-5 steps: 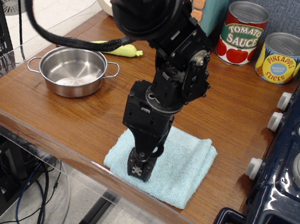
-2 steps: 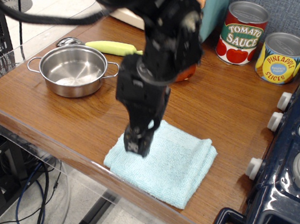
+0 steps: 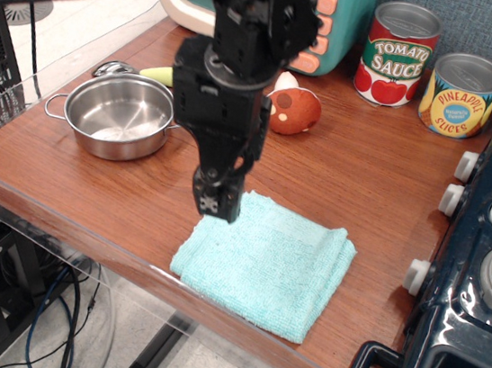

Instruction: Move the towel to the bottom right of the table

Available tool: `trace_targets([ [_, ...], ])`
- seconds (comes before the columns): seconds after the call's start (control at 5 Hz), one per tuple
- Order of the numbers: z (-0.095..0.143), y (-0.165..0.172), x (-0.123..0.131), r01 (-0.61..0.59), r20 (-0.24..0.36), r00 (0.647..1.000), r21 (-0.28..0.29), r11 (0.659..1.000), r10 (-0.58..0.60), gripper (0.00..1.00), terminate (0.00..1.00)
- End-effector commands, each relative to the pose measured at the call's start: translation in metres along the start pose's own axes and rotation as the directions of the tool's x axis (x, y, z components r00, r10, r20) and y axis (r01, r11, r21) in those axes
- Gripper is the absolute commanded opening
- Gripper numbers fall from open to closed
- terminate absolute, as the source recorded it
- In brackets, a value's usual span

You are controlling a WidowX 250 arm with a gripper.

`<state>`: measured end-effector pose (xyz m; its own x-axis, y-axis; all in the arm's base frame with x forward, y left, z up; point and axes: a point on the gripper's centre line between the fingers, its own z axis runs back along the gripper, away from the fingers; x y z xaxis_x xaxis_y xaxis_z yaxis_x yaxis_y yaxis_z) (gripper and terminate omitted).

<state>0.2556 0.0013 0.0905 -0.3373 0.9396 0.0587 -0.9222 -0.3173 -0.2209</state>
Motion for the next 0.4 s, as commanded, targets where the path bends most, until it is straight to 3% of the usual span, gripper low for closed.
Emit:
trace_targets([
  [0.0,0.0145,-0.0018,-0.0020,-0.011,-0.019,1.000,-0.047,0.999,0.010,1.00,0.00],
  [0.2,0.0145,-0.0018,-0.0020,-0.011,-0.019,1.000,-0.047,0.999,0.010,1.00,1.00],
])
